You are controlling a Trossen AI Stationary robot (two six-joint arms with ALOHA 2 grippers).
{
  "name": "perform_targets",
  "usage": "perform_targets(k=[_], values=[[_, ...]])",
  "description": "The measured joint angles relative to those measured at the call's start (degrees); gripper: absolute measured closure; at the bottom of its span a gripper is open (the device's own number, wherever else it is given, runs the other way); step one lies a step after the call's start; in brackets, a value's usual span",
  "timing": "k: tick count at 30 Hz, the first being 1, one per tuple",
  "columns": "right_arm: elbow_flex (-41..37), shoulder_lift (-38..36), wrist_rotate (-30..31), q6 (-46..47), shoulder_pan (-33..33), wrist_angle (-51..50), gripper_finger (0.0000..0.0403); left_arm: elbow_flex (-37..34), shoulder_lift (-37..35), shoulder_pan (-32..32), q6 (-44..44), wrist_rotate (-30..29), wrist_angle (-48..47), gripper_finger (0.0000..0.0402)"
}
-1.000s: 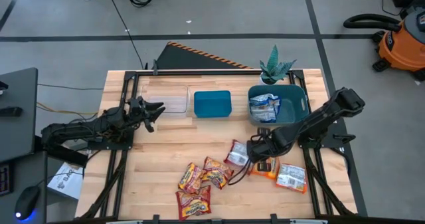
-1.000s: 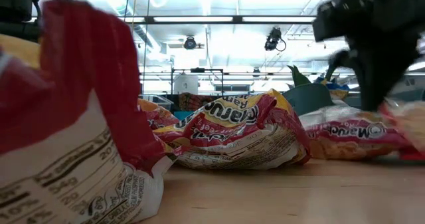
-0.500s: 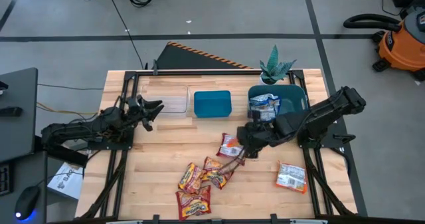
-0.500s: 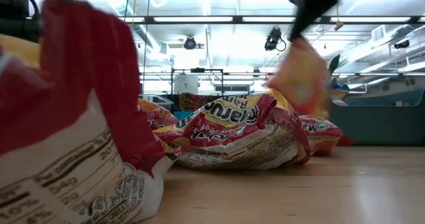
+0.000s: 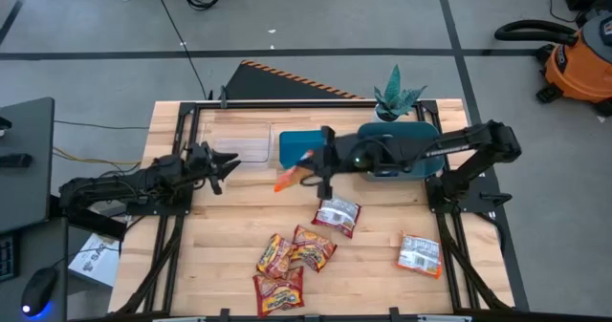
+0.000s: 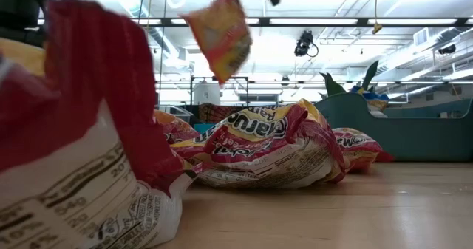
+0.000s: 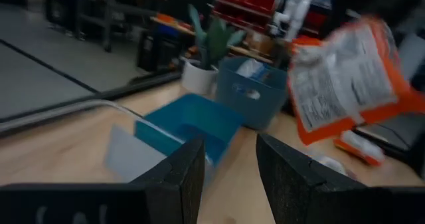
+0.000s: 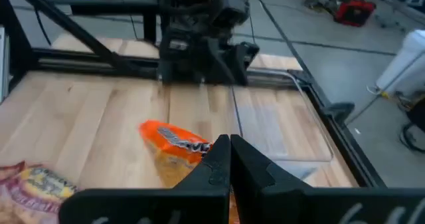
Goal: Sort Maruchan noodles
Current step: Put the orange noodle pack into the transparent bin
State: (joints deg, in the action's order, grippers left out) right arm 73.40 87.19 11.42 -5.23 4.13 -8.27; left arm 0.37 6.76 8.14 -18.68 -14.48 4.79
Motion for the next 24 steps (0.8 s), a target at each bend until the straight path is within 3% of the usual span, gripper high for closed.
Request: perform_targets(k=[7, 15, 24], values=[[1.39, 6.84, -4.37, -6.30, -4.65, 13.24, 0.0396, 0.01, 0.37, -0.34, -0.52, 3.14, 1.67, 0.0260], [14.82, 20.66, -9.32, -12.84, -9.22, 14.80, 0.0395, 0.01, 0.72, -2.85, 1.83, 2.59, 4.77, 0.0260], [29.86, 35.96, -8.64, -17.17, -15.49, 14.62, 0.0394, 0.01, 0.74, -2.84, 4.34, 1.33, 4.26, 0.0260]])
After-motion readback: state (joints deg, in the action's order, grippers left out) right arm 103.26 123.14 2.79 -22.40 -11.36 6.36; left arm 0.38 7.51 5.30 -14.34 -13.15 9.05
